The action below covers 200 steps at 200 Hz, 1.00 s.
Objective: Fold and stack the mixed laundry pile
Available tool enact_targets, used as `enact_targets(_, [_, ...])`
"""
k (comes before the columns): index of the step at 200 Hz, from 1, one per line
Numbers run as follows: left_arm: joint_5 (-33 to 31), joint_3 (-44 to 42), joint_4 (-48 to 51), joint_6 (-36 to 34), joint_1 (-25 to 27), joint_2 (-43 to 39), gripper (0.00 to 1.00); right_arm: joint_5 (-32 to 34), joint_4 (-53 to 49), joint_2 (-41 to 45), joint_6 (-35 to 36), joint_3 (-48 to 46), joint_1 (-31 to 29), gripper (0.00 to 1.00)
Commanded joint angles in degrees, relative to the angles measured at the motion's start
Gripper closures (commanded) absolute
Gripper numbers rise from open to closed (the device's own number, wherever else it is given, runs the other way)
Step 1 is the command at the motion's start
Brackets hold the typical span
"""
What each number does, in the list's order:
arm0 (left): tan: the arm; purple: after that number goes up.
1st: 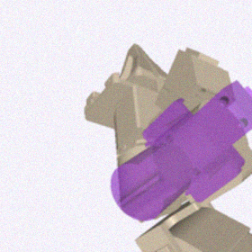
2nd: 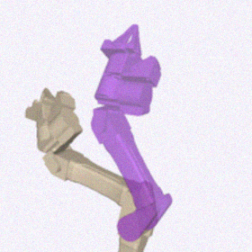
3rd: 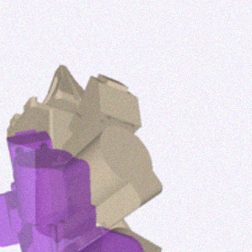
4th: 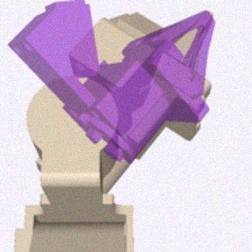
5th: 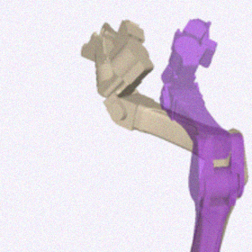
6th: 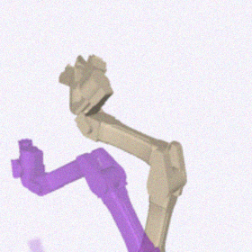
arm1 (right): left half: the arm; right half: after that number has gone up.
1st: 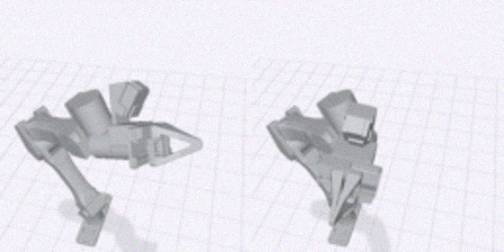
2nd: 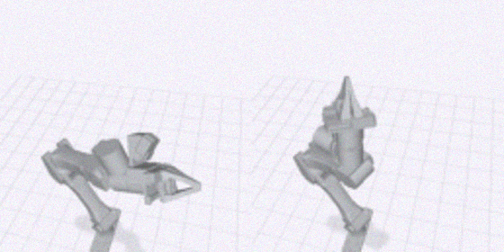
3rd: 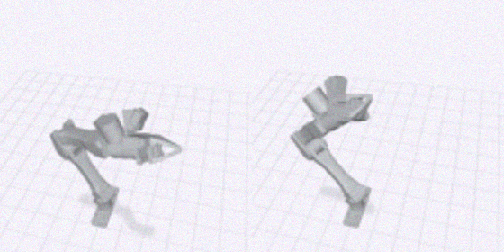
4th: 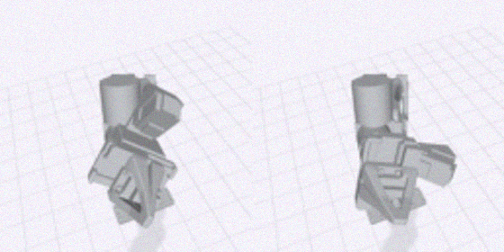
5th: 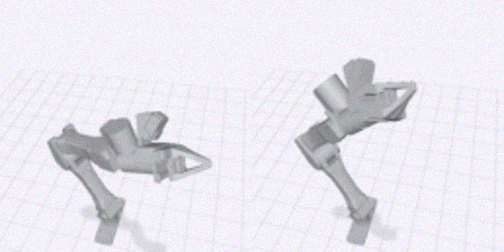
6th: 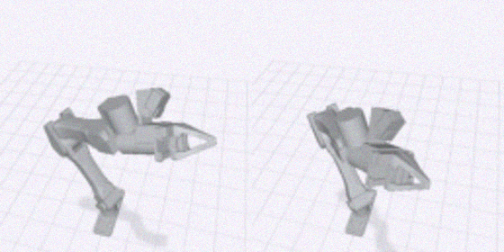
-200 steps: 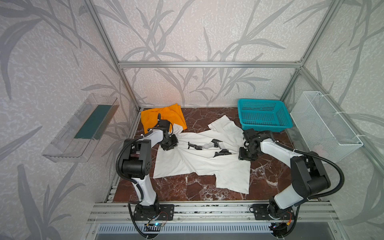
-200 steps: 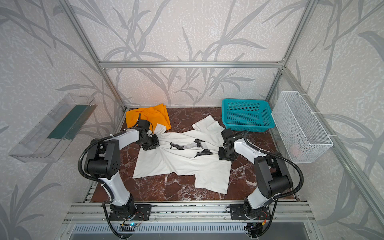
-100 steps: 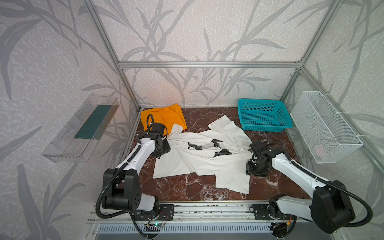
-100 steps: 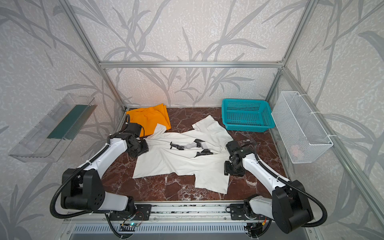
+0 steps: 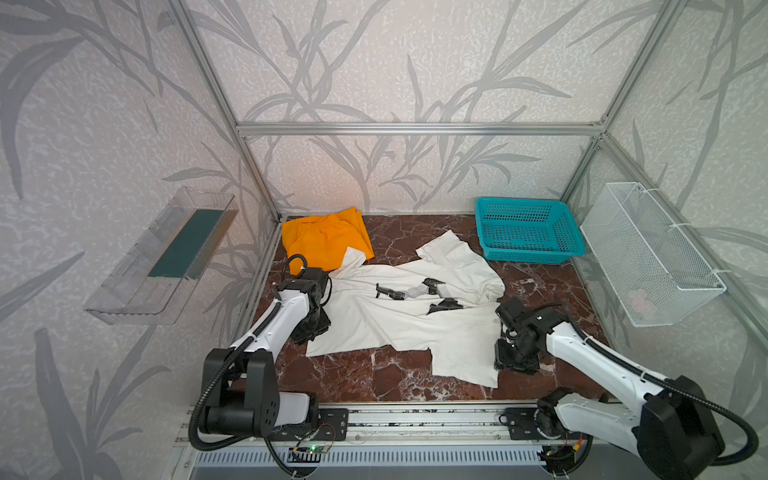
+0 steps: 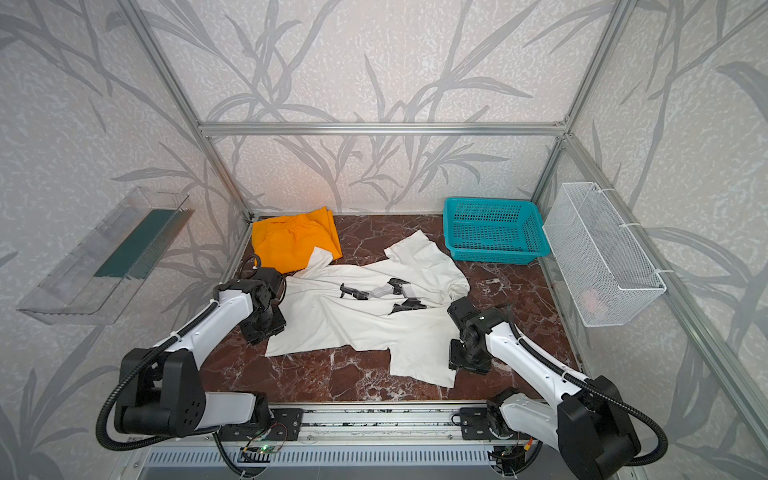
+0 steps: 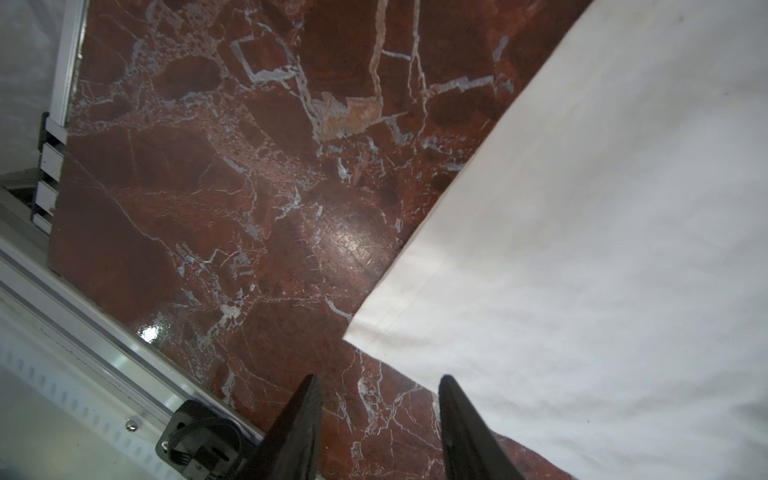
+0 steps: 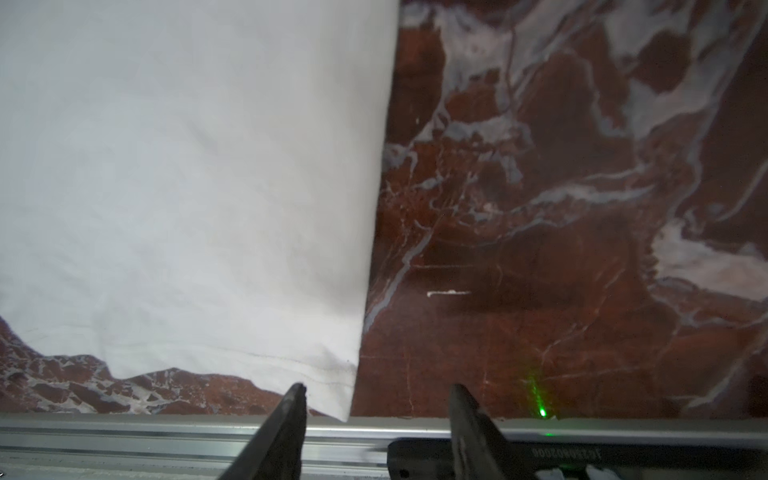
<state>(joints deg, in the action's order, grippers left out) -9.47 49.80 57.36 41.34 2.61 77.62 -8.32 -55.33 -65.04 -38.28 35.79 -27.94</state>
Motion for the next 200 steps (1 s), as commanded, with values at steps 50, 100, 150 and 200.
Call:
enact_targets(50, [-2.08, -0.99, 0.25, 1.93, -1.75, -0.98, 0.54, -6.32, 8.23, -1.15, -12.14, -7.08, -5.90, 0.54])
enact_targets(100, [-1.07, -1.41, -0.57, 0.94, -2.61, -2.27, 0.54, -7.14, 10.99, -1.32, -13.77, -9.57, -6.49, 0.59])
enact_targets(150, [-0.20, -2.43, -1.27, 0.85, -2.90, -3.03, 0.54, -6.88, 13.18, -1.93, -13.86, -9.24, -6.49, 0.76])
enact_targets(200, [1.90, -3.73, -2.23, 1.32, -2.92, -3.49, 0.53, 0.82, 10.77, -2.50, -9.63, -3.10, -6.22, 0.90])
